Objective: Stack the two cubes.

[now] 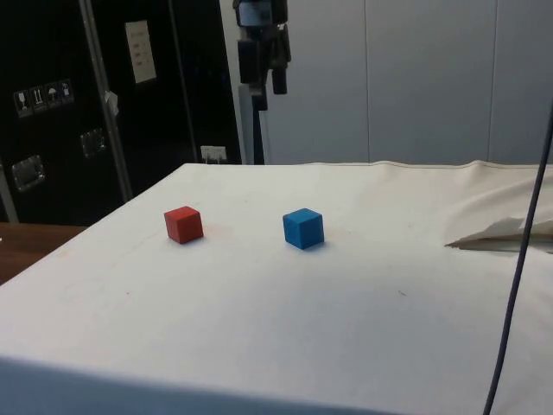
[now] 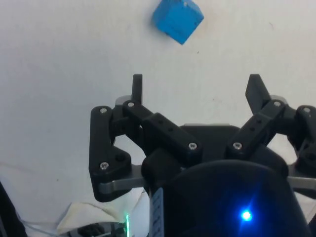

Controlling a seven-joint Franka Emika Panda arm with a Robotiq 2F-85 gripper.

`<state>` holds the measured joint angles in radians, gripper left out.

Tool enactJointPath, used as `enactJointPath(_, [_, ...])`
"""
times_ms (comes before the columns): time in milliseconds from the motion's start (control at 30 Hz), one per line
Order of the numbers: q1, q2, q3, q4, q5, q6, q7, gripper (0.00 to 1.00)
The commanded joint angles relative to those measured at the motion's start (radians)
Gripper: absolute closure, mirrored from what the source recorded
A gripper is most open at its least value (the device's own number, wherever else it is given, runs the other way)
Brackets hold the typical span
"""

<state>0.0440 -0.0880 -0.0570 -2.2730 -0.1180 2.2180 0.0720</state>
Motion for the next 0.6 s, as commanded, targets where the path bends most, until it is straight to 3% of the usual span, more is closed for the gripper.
enactJointPath(0, [0.001, 0.015, 0.000, 0.016, 0.005, -0.009, -0.003, 0.00])
enactJointPath(100, [0.000, 0.021, 0.000, 0.021, 0.000, 0.000, 0.000, 0.00])
enactJointPath(367, [0.000, 0.139, 0.006, 0.138, 0.005, -0.010, -0.004, 0.00])
enactJointPath(400, [0.000, 0.126, 0.006, 0.125, 0.000, -0.001, 0.000, 0.00])
enactJointPath(567, [-0.001, 0.190, 0.007, 0.190, 0.007, -0.009, -0.006, 0.00])
